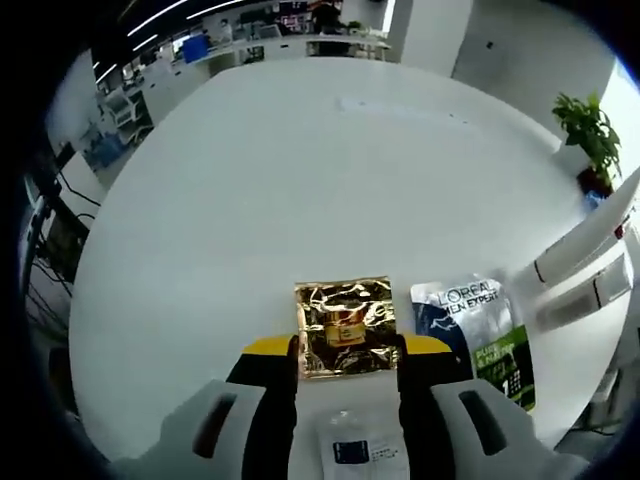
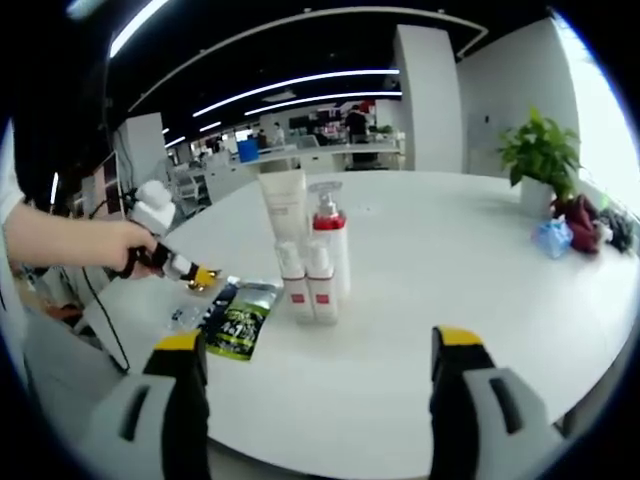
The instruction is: Arrange the skincare products in the storage area until every visible bottle or jar stands upright without overlapping.
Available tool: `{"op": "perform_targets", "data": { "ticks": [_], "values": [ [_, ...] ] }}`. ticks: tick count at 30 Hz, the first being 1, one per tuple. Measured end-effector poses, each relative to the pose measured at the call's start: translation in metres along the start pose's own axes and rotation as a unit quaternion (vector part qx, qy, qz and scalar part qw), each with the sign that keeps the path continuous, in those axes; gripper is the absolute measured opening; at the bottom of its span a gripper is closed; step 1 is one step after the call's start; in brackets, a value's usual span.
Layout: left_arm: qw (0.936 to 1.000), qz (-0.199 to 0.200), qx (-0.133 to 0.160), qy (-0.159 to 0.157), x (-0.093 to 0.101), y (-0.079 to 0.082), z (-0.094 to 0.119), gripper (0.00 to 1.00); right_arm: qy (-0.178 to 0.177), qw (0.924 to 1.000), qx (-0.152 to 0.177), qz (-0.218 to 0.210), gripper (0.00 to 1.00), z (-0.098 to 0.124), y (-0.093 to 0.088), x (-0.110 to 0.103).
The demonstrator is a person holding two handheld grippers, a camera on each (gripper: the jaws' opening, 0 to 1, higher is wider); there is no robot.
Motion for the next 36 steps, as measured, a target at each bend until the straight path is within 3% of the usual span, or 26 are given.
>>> {"op": "perform_targets", "data": {
  "ticks": [36],
  "values": [
    [0.9999, -0.008, -0.006, 0.011, 0.0030, -0.0064, -0.0048, 0.42, -0.002, 1.0000, 0.001, -0.001, 0.93, 0.0004, 0.0018, 0.0013]
  ]
}}
Point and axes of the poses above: the point that each gripper's makers call its tool centre point, and the gripper's own axes: z roughly backward along the fingers, x roughly to its right, y roughly out of its top, the point moved 6 cm from there along z, roughly backward along the fingers, and after that the axes turned 8 degrees about -x, right-handed, at the moved point
